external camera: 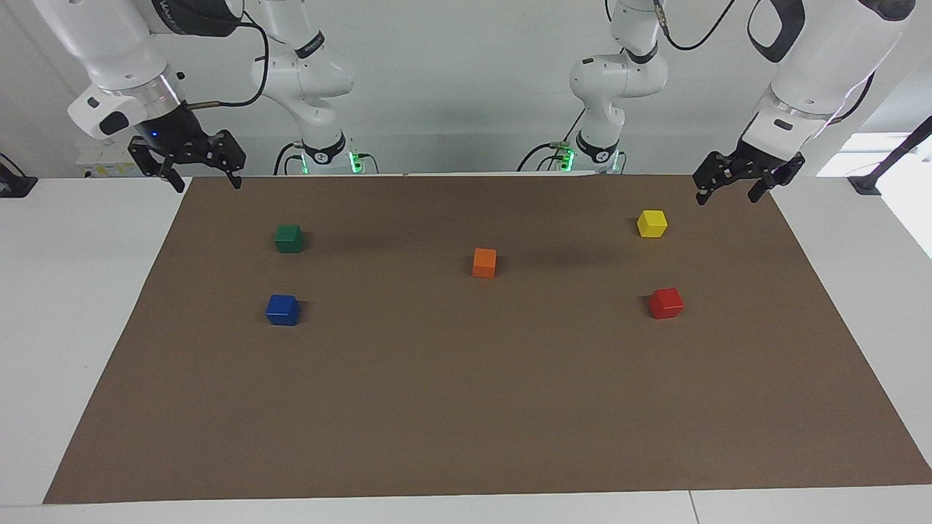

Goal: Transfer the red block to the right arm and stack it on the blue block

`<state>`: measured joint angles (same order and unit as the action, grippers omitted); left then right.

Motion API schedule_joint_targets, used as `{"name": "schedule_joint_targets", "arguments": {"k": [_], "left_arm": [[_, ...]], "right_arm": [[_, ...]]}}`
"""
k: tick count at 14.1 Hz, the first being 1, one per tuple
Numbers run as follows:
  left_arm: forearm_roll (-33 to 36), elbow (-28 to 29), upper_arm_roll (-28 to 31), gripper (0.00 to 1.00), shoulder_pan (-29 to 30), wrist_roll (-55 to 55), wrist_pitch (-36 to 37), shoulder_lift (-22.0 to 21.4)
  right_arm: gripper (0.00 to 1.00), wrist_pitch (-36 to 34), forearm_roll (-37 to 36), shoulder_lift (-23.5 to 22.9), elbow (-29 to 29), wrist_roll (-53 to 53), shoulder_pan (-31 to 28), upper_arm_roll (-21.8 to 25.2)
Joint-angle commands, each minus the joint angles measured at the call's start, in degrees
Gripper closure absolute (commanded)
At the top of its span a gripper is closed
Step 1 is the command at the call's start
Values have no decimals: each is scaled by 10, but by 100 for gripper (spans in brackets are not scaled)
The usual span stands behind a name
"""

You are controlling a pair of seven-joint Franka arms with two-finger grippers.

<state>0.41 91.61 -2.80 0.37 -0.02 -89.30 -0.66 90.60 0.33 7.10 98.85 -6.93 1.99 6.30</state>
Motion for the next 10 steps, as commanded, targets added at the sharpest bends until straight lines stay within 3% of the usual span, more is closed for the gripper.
{"name": "schedule_joint_targets", "arguments": {"k": [1, 4, 8, 10], "left_arm": [[-9, 10, -3, 0, 6, -9, 2, -8], [-10, 36, 0, 0, 6, -9, -22, -17], [-10, 174, 3, 0, 16, -2, -160, -70], [-9, 214, 4, 0, 15, -3, -205, -69]], "right_arm": [[0, -10, -13, 0, -4, -1, -5, -3], [0, -10, -13, 0, -3, -3, -6, -3], [0, -10, -13, 0, -4, -3, -6, -3], [0, -10, -13, 0, -3, -3, -6, -3]]}}
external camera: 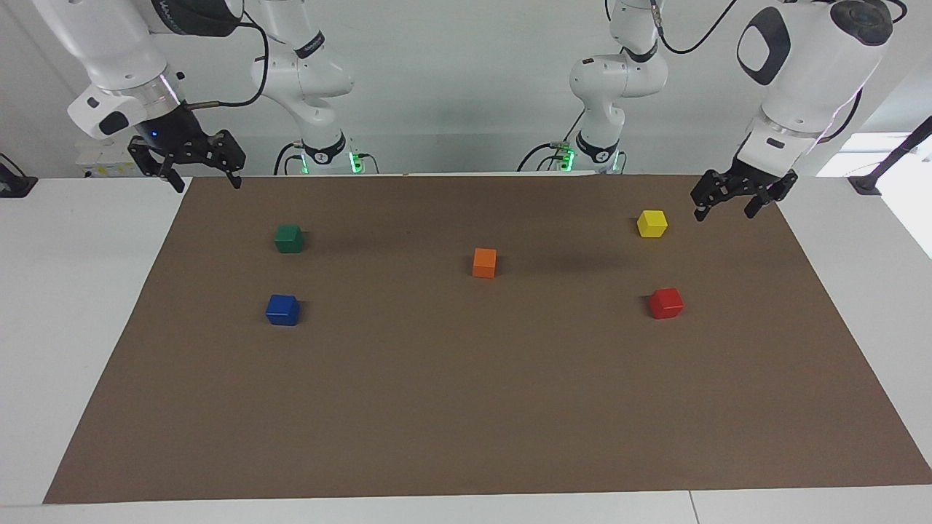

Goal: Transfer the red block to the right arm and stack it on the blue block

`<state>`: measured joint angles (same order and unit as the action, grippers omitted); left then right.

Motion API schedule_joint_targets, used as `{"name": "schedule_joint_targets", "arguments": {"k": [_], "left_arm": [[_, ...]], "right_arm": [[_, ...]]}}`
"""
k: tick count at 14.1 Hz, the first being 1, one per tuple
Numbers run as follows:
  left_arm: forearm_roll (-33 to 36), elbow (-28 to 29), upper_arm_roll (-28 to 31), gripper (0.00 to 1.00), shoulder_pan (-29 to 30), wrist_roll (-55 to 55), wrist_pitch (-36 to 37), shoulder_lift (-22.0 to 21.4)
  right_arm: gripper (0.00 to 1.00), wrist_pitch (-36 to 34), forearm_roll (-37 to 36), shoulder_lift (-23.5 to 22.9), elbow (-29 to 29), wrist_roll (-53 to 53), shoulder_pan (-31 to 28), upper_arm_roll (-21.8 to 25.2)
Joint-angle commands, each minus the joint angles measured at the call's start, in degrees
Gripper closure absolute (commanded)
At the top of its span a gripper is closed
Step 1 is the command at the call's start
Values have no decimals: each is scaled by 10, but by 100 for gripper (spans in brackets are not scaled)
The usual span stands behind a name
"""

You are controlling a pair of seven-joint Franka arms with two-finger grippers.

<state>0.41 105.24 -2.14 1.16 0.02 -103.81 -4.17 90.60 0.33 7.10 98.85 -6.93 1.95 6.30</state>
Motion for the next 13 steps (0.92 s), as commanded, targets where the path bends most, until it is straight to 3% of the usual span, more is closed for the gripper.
{"name": "schedule_joint_targets", "arguments": {"k": [1, 4, 8, 13], "left_arm": [[-9, 83, -2, 0, 7, -3, -73, -24], [-5, 87, -2, 0, 0, -5, -106, 27], [-1, 125, -2, 2, 2, -9, -211, 87], [6, 133, -2, 7, 5, -12, -276, 128]], "right_arm": [[0, -10, -13, 0, -3, -4, -5, -3], [0, -3, 10, 7, 18, -7, -5, -3], [0, 58, 91, 5, 82, -12, 1, -4], [0, 102, 282, -33, 122, -86, -5, -3]]}}
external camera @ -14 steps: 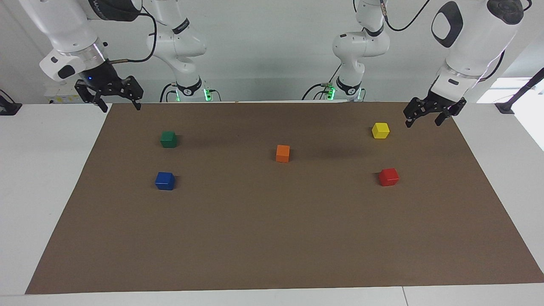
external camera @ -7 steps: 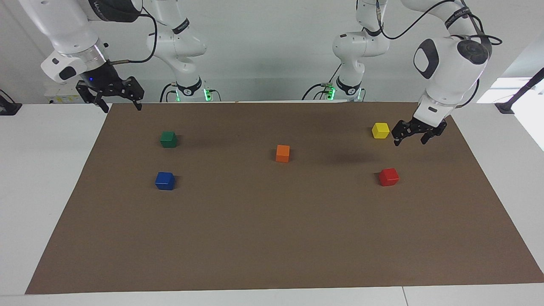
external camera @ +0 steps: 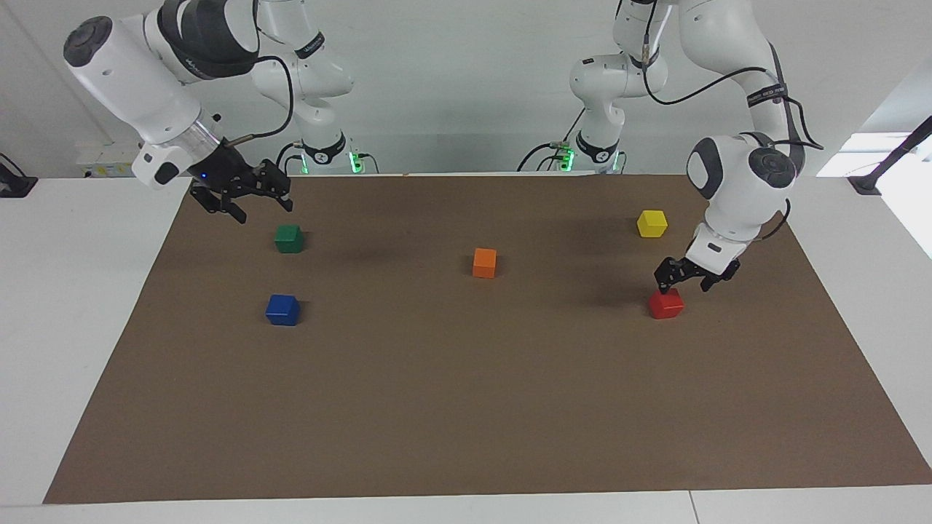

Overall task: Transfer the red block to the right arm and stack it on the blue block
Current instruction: 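Grasp the red cube with the left gripper while the right gripper advances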

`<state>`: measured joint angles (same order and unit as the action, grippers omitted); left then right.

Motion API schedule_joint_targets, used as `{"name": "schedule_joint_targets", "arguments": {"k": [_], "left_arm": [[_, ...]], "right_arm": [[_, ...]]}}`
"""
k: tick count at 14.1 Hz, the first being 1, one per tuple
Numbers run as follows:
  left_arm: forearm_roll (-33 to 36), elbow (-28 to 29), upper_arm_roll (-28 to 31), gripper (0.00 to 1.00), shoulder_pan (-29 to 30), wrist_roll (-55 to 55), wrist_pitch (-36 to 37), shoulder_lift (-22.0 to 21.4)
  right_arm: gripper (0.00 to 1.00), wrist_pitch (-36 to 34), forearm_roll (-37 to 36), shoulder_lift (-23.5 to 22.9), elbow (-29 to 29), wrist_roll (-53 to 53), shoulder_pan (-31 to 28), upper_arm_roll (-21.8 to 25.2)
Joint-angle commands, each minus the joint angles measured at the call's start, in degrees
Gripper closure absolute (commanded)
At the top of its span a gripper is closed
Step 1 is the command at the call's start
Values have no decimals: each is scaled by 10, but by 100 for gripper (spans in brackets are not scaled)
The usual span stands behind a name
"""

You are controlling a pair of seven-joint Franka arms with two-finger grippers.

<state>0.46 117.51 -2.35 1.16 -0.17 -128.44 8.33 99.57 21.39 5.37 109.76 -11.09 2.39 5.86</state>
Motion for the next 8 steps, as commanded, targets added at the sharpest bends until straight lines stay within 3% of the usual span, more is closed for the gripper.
{"name": "schedule_joint_targets", "arguments": {"k": [1, 6, 7, 8], "left_arm": [[5, 15, 0, 7, 3, -10, -45, 12], [5, 16, 0, 9, -1, -8, -69, 52], [5, 16, 0, 21, -1, -8, -63, 52], [5, 16, 0, 46, -1, -7, -59, 51]], "right_arm": [[0, 12, 117, -32, 14, -64, -15, 1], [0, 5, 345, -55, 66, -168, -29, 1], [0, 4, 368, -56, 67, -176, -27, 0], [0, -2, 403, -59, 70, -181, -23, 0]]}}
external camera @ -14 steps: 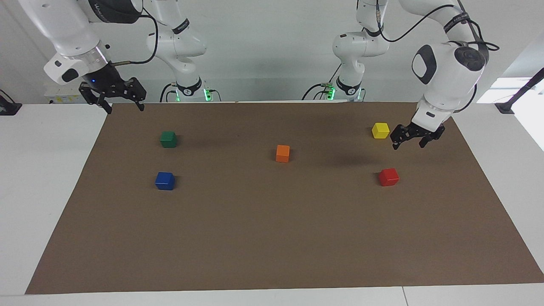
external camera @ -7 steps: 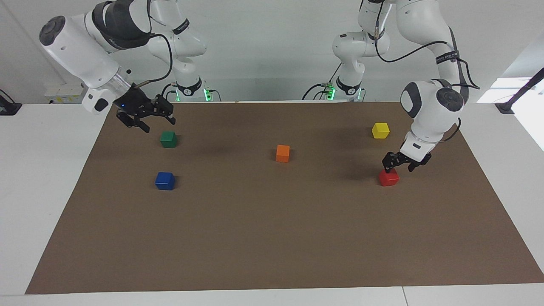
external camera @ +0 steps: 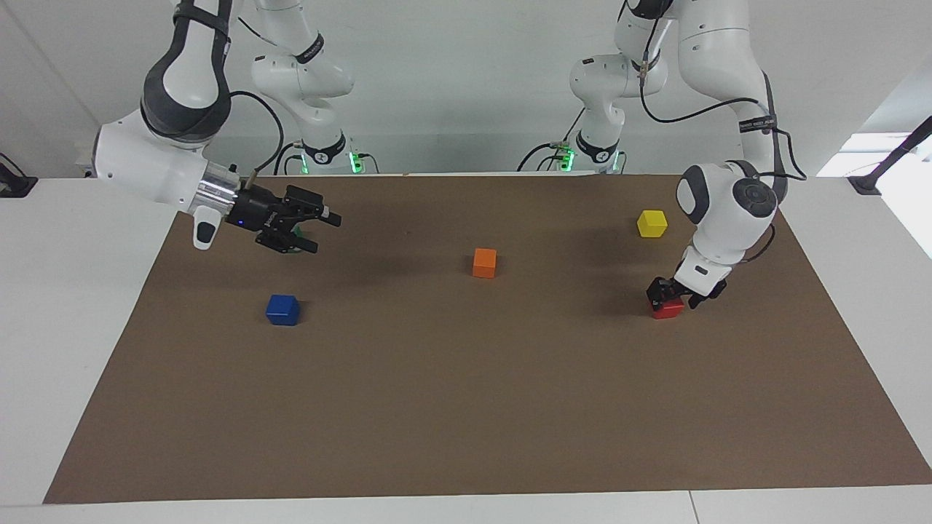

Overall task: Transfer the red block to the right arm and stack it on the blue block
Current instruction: 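Grasp the red cube with the left gripper while the right gripper advances, then carry the red cube toward the right gripper while the right gripper approaches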

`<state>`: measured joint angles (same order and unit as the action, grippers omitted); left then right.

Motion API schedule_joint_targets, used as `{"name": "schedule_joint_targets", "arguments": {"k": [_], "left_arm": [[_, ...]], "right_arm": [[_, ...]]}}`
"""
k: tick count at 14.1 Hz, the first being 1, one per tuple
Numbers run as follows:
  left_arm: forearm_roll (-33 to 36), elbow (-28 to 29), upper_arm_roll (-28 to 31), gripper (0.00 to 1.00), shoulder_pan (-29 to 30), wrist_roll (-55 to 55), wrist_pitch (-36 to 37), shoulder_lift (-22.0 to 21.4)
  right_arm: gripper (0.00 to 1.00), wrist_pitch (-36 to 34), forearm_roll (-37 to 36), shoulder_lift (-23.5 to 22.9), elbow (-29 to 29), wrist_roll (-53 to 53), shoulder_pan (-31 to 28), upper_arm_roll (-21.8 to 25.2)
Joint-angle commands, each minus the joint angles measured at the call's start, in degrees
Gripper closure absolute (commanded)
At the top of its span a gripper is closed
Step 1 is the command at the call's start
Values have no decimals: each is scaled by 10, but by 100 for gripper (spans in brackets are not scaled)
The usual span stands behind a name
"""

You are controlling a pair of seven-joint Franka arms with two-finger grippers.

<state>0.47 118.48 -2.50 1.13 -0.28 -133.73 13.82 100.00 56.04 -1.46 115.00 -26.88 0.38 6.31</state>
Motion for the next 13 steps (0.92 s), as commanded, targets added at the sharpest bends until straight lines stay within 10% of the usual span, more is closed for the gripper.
{"name": "schedule_joint_targets", "arguments": {"k": [1, 2, 7, 13], "left_arm": [[5, 6, 1, 81, -1, -3, 3, -5], [5, 6, 1, 100, -1, -1, 14, -6], [-12, -82, -17, 100, -42, 224, 223, -43], [-201, -174, -25, 100, -86, 570, 360, -121]], "right_arm": [[0, -9, 103, 0, 27, -40, -1, -4], [0, -9, 131, -10, 29, -63, 5, -4], [0, -65, 250, -53, 37, -93, 37, -5], [0, -260, 404, -156, 48, -179, 57, -9]]}}
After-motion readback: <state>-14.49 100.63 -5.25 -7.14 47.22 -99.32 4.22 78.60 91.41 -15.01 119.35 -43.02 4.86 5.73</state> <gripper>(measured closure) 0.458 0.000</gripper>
